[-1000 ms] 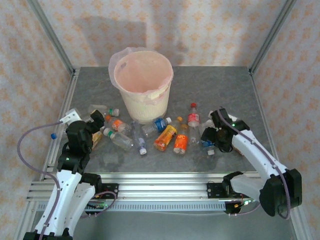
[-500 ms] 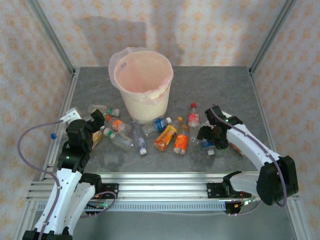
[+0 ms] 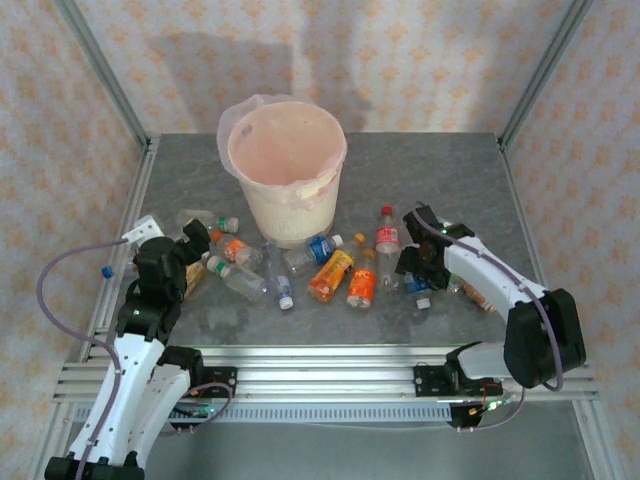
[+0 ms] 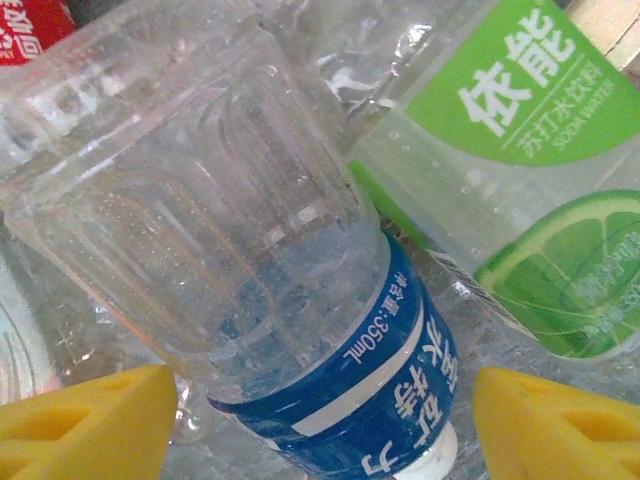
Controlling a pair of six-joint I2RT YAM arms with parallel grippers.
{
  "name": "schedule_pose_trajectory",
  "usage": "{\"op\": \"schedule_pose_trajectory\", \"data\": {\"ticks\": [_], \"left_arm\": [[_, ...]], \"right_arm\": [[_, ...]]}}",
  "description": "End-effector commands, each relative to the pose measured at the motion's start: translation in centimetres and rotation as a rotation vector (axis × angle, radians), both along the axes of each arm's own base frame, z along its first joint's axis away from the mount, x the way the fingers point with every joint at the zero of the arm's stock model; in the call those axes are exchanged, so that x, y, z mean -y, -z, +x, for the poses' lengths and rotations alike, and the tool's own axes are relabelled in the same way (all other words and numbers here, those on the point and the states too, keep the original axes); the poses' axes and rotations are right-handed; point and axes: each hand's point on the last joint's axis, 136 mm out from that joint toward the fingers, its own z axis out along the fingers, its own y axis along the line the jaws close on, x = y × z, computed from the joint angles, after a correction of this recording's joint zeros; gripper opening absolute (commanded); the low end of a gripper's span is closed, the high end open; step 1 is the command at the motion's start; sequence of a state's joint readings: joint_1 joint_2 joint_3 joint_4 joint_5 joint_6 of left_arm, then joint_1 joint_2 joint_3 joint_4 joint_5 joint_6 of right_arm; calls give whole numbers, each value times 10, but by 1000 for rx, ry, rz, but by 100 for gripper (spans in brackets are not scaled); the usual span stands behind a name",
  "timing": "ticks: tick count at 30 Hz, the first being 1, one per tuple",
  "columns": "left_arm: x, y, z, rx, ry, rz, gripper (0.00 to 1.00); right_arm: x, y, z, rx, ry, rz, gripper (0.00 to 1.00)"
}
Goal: Put the plastic bottles in the bin
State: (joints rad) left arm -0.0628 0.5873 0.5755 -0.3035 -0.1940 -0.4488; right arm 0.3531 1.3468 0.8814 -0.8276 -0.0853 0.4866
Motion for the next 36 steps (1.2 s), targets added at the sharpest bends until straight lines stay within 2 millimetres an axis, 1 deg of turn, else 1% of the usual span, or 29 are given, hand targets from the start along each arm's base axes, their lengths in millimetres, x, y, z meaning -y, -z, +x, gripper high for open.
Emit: {"op": "schedule_pose_trajectory", "data": {"ticks": [1, 2, 4, 10, 16, 27, 30, 32, 36], "left_arm": [[-4, -13, -3, 24, -21, -8, 100], [-4, -13, -3, 25, -21, -8, 100], [-4, -14, -3, 23, -22, -6, 100], [-4, -14, -3, 24, -20, -7, 100], [-4, -14, -3, 22, -20, -5, 100], [-4, -14, -4, 21, -18, -1, 100], [-4, -14, -4, 21, -17, -2, 100], [-4, -14, -4, 22, -17, -2, 100], [-4, -15, -6, 25, -19, -1, 100]], "right_arm": [[4, -5, 14, 39, 16, -44, 72], [3, -4, 16, 39, 19, -42, 70], [2, -3, 18, 38, 24, -37, 70], [-1, 5, 20, 18, 28, -31, 75], [-2, 12, 20, 6, 30, -30, 77], [-3, 17, 29, 14, 25, -34, 77], [-4, 19, 31, 11, 18, -37, 80], [-3, 19, 32, 12, 18, -39, 80], [-3, 19, 32, 14, 13, -40, 75]]}}
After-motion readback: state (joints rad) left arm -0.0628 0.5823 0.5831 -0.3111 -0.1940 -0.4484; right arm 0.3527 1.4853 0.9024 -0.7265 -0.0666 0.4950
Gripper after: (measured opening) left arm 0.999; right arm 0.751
